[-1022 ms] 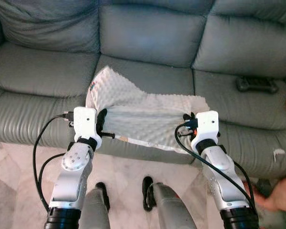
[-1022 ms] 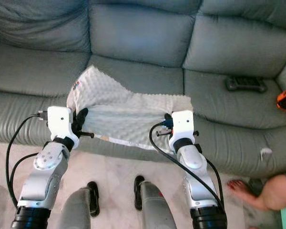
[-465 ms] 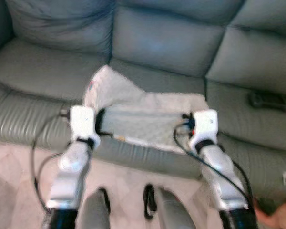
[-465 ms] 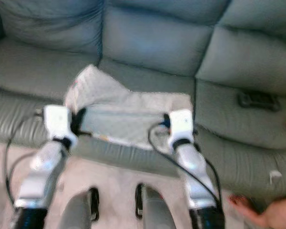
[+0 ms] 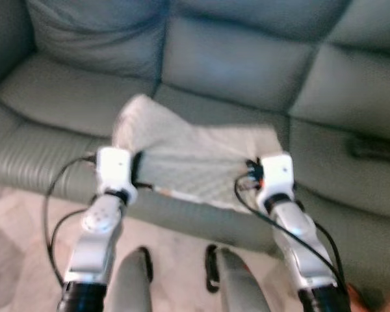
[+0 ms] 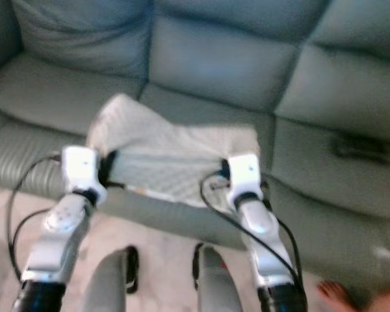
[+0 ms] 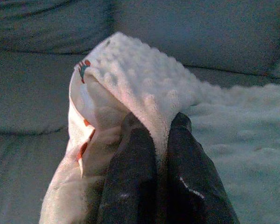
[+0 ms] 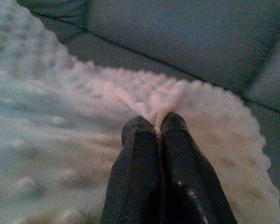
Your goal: Move the pillow to the sofa
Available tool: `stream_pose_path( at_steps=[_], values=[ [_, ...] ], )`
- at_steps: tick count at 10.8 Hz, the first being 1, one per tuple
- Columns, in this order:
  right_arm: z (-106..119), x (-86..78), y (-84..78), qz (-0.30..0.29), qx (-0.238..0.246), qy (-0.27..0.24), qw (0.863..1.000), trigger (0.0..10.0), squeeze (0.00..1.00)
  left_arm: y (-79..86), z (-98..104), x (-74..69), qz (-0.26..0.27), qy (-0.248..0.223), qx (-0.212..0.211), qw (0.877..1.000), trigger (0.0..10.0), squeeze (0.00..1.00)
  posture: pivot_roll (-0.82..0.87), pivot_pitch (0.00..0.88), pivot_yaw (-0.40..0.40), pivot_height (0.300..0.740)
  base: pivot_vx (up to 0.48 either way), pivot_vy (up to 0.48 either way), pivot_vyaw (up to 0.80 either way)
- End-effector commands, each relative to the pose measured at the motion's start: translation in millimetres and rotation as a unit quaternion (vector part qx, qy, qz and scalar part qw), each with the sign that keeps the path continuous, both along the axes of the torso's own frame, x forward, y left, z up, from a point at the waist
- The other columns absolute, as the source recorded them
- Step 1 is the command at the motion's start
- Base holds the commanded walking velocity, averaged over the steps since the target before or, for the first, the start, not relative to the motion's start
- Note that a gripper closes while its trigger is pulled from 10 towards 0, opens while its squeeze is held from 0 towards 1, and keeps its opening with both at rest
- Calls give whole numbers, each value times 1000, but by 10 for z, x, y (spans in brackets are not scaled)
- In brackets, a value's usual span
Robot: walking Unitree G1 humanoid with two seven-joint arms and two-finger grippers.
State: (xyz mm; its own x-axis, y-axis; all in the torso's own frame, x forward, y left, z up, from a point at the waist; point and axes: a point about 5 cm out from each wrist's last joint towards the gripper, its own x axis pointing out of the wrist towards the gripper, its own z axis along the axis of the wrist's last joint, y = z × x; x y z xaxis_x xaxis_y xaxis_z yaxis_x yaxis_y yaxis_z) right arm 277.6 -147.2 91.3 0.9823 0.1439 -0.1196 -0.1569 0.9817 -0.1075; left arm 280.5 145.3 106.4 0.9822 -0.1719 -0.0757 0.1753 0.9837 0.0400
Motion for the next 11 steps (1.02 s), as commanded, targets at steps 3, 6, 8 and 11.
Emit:
stream_pose_path(
  at_steps=[3, 6, 8, 11],
  values=[
    [-3, -27, -25, -12, -3, 0, 1000, 10000, 0, 70, -20, -27, 4, 2, 7, 1000, 10000, 0, -44, 348, -74, 731, 0, 0, 0],
    [2, -26, -3, -11, 1, -2, 1000, 10000, 0, 69, -3, -23, 5, 1, 10, 1000, 10000, 0, -43, 355, -70, 677, 0, 0, 0],
    [0, -24, 4, -12, 2, -2, 1000, 10000, 0, 55, 3, -19, 3, 1, 9, 1000, 10000, 0, -45, 354, -64, 637, 0, 0, 0],
    [-3, -22, 4, -13, 2, -3, 1000, 10000, 0, 31, 30, 11, 1, -3, 9, 1000, 10000, 0, -43, 354, -62, 627, 0, 0, 0]
  ],
)
